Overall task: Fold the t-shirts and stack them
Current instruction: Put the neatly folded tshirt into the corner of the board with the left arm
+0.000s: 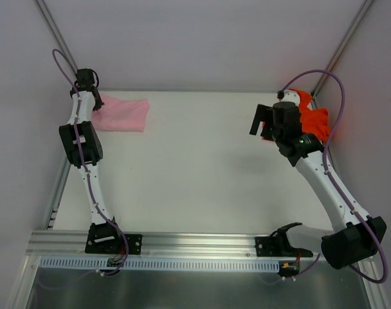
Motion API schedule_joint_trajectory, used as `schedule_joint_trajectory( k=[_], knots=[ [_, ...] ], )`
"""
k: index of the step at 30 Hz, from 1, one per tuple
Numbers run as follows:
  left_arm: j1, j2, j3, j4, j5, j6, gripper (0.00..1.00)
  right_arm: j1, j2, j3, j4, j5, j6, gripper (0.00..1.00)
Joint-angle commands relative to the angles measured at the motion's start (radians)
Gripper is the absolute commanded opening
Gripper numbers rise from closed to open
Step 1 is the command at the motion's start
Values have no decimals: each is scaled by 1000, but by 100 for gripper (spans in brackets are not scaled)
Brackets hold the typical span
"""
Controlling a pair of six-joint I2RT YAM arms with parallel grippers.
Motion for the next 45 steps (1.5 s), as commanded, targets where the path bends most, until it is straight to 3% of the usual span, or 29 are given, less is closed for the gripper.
schedule_joint_trajectory(
  k=[1,7,9,11,13,16,17,18,23,29,34,45],
  knots=[
    [6,-2,37,-18,-78,-33,0,1,-1,45,3,-10,23,96],
    [6,-40,-34,12,-117,-52,0,-1,-9,34,10,-33,26,96],
    [6,-40,-34,18,-109,-47,24,-1,-9,31,11,-50,21,96],
    [7,-56,-66,31,-85,-33,56,-1,-6,34,19,-70,12,96],
    [6,-103,-136,55,-63,-29,75,-1,3,42,23,-107,-5,96],
    [4,-216,-248,133,-32,-39,85,-1,12,46,46,-147,-8,96],
    [4,-247,-320,153,-6,-43,97,-1,9,45,56,-155,-12,96],
    [1,-310,-350,181,4,-46,99,1,9,40,72,-170,-19,96],
    [-43,-460,-419,166,50,-56,99,-1,-9,33,108,-199,-42,96],
    [-157,-531,-422,115,-155,-105,99,1,-89,-35,170,-260,-62,96],
    [-214,-560,-500,156,-103,-191,99,1,-192,-115,175,-236,-60,96],
    [-306,-355,-444,224,3,-359,93,-1,-265,-155,138,-198,-83,96]
  ],
)
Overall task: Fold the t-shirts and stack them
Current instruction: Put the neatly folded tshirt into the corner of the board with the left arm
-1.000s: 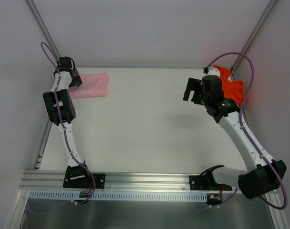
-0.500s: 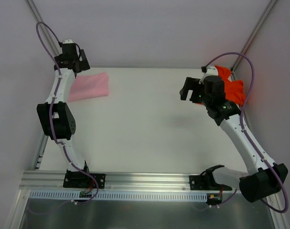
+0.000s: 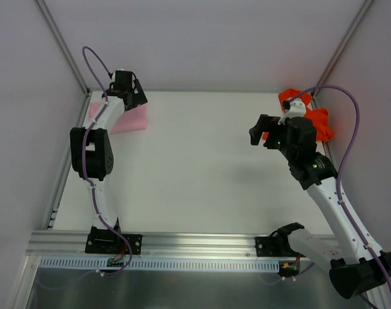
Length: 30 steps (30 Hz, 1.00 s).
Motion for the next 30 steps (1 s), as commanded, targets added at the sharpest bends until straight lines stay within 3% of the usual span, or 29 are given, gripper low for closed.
schedule_joint_trajectory(
  k=[1,8,16,28,30],
  knots=[
    [-16,67,38,45,50,-76,91,-1,-14,-4,17,21,-17,96],
    [-59,125,19,53,104,-49,82,-1,33,10,19,38,-21,96],
    [-74,134,-7,-36,22,-18,74,-1,67,9,39,33,-17,96],
    [-74,65,-143,-44,-2,-23,72,1,41,-28,49,39,-15,96],
    [-74,44,-165,-24,-4,-12,75,-1,26,-39,51,38,-15,96]
  ],
)
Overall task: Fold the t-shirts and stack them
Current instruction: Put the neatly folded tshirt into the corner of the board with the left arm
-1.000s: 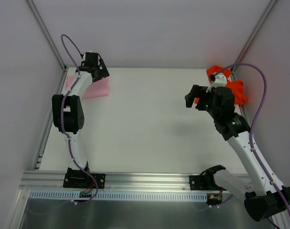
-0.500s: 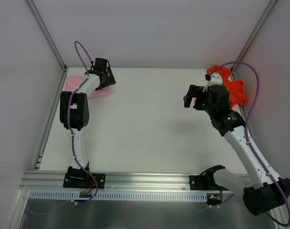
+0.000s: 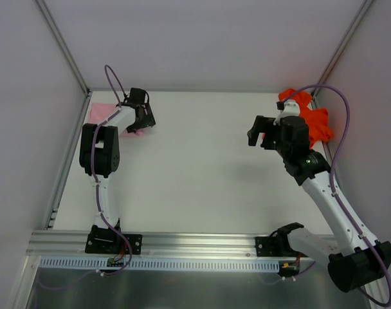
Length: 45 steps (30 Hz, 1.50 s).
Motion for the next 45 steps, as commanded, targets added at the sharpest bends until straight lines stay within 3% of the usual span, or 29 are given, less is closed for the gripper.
schedule_joint_trajectory(
  k=[1,8,11,15,18,22,27,28,32,38,45],
  knots=[
    [1,-77,-35,-3,-36,16,77,-1,-42,-20,38,17,-10,96],
    [1,-146,92,-46,76,82,90,-1,-39,27,-4,5,-10,96],
    [1,-241,107,-73,93,104,99,-1,8,102,-57,3,-10,96],
    [1,-421,71,-125,166,118,99,-1,80,211,-146,6,-10,96],
    [1,-596,-55,-125,189,112,99,1,90,244,-140,17,-8,96],
    [1,-807,-231,-145,267,144,99,-1,36,181,-68,60,-16,96],
    [1,-1100,-337,-243,415,230,99,1,-32,43,-2,138,-24,96],
    [1,-1153,-421,-231,433,234,99,-1,-42,28,-2,138,-24,96],
    [1,-1448,-641,-190,381,224,99,1,-67,-17,-13,158,18,96],
    [1,-1600,-834,-176,344,167,99,-1,-197,-140,-8,189,99,96],
    [1,-1556,-890,-153,363,142,99,-1,-263,-212,-94,253,139,96]
  ],
)
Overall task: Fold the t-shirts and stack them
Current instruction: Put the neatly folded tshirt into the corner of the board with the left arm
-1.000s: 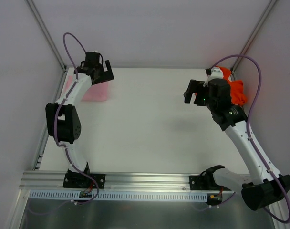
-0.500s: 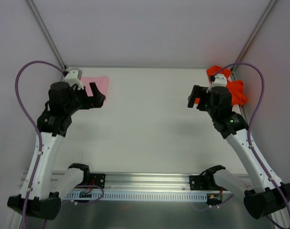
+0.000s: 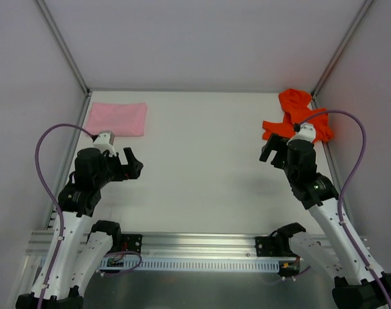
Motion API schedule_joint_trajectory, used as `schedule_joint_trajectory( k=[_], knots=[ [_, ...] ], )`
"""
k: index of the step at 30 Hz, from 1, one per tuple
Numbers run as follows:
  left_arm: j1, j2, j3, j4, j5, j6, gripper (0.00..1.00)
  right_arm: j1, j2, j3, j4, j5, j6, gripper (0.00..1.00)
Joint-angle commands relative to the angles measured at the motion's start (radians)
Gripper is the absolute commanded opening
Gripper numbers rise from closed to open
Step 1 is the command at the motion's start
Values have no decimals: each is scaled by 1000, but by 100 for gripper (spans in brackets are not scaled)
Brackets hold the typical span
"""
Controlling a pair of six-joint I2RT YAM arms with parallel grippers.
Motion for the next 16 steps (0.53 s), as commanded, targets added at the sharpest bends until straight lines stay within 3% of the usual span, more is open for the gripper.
schedule_joint_trajectory(
  k=[1,16],
  knots=[
    [1,14,-9,47,11,-25,99,1,-7,-10,-30,49,46,96],
    [0,26,-15,70,-43,-31,99,-1,3,-4,-39,23,37,96]
  ],
)
